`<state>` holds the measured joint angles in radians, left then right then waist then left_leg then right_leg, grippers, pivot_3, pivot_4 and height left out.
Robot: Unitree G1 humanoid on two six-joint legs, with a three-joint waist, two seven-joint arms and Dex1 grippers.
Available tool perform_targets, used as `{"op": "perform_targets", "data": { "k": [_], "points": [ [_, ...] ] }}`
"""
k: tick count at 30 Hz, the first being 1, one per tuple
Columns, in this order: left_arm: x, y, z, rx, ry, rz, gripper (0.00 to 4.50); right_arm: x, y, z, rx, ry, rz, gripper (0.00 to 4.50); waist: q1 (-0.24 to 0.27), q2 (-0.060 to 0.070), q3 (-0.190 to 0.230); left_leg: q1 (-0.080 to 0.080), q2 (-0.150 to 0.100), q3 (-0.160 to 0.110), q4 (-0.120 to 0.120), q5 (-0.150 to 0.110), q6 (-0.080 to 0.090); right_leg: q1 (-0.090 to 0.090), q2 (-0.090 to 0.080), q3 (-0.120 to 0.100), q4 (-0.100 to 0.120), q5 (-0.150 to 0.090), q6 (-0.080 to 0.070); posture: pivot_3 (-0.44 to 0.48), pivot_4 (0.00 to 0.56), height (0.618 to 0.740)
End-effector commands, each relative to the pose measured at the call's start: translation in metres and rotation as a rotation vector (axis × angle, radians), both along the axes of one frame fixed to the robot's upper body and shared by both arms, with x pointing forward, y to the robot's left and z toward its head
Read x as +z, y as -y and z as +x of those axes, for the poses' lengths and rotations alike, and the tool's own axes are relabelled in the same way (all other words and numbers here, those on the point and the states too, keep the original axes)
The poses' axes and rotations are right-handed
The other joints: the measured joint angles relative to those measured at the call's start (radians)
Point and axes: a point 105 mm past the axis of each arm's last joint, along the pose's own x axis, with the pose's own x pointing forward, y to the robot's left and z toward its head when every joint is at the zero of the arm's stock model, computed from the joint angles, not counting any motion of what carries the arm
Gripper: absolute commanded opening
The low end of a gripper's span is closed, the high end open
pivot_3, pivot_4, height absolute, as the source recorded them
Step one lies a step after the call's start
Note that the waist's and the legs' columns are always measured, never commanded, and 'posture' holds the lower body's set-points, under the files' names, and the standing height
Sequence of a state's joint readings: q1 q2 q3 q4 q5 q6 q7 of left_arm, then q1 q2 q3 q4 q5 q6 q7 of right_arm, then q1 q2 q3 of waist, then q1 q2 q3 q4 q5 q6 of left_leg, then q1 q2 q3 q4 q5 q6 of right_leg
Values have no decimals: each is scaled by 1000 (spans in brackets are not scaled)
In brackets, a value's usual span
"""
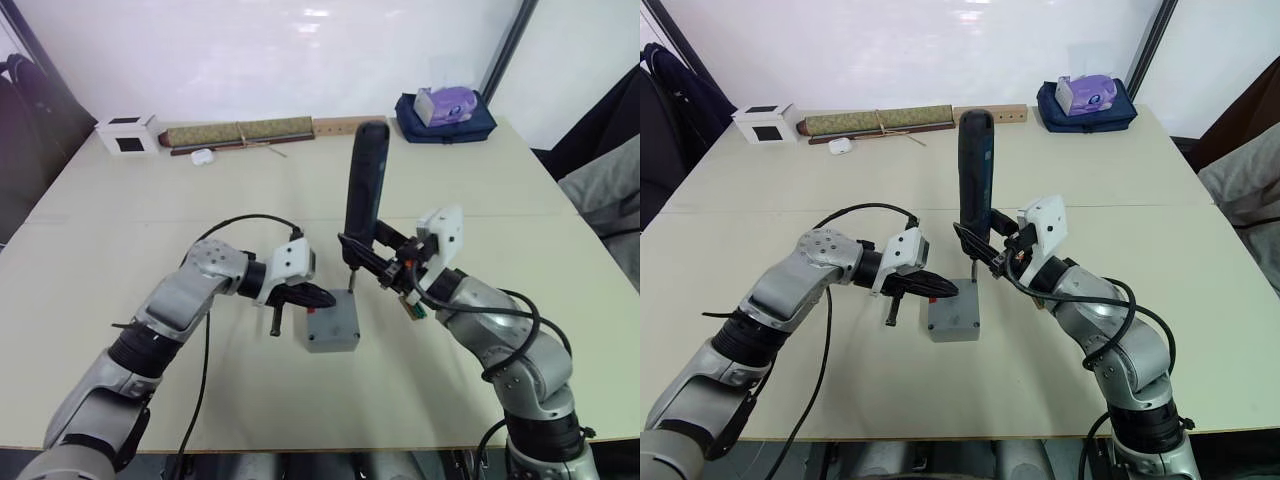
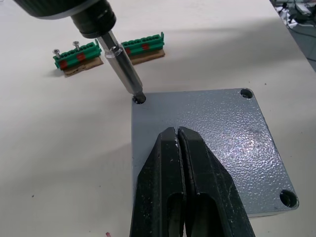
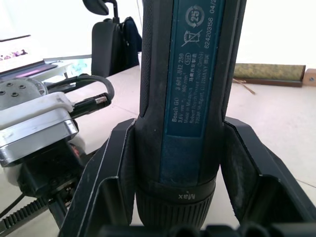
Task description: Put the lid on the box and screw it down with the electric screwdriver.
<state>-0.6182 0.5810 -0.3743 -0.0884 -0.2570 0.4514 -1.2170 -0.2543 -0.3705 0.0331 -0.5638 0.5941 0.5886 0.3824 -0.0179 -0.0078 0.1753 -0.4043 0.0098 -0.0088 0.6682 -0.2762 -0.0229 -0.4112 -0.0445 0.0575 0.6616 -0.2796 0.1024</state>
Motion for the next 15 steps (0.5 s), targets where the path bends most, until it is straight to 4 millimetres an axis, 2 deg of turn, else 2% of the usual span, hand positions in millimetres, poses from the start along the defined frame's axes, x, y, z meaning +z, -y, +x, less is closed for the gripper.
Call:
{"op": "perform_targets", "data": {
  "k": [1, 6, 10, 12, 15],
  "points": [
    [-6, -3, -2, 9, -12, 24, 0, -2, 0, 0, -8, 13, -9, 1816, 0, 0, 0, 0, 0, 0, 0, 0, 0, 0, 0, 0, 0, 0, 0, 0, 150, 740],
    [-12, -5, -3, 7, -23, 43, 0, -18, 2, -2, -13, -36, -17, 1816, 1, 0, -1, 1, 0, 0, 0, 0, 0, 2, 0, 0, 0, 0, 0, 0, 150, 740],
    [-20, -7, -6, 2, -28, 70, 0, -48, 9, -1, -52, -115, -98, 1816, 1, -4, -5, 6, 0, 0, -2, 0, 0, 7, 0, -1, -3, 0, 0, 0, 150, 740],
    [-21, -6, -7, 5, -31, 68, 0, -53, 9, -2, -50, -112, -135, 1816, 1, -5, -9, 15, 0, 0, -4, -1, 1, 17, 0, -2, -7, -1, -1, 0, 150, 740],
    [-22, -6, -9, 5, -35, 67, 0, -56, 8, -3, -45, -122, -129, 1816, 3, -7, -15, 17, 1, 0, -5, -1, 1, 20, 0, -4, -9, -1, -1, 0, 150, 740]
  ]
}}
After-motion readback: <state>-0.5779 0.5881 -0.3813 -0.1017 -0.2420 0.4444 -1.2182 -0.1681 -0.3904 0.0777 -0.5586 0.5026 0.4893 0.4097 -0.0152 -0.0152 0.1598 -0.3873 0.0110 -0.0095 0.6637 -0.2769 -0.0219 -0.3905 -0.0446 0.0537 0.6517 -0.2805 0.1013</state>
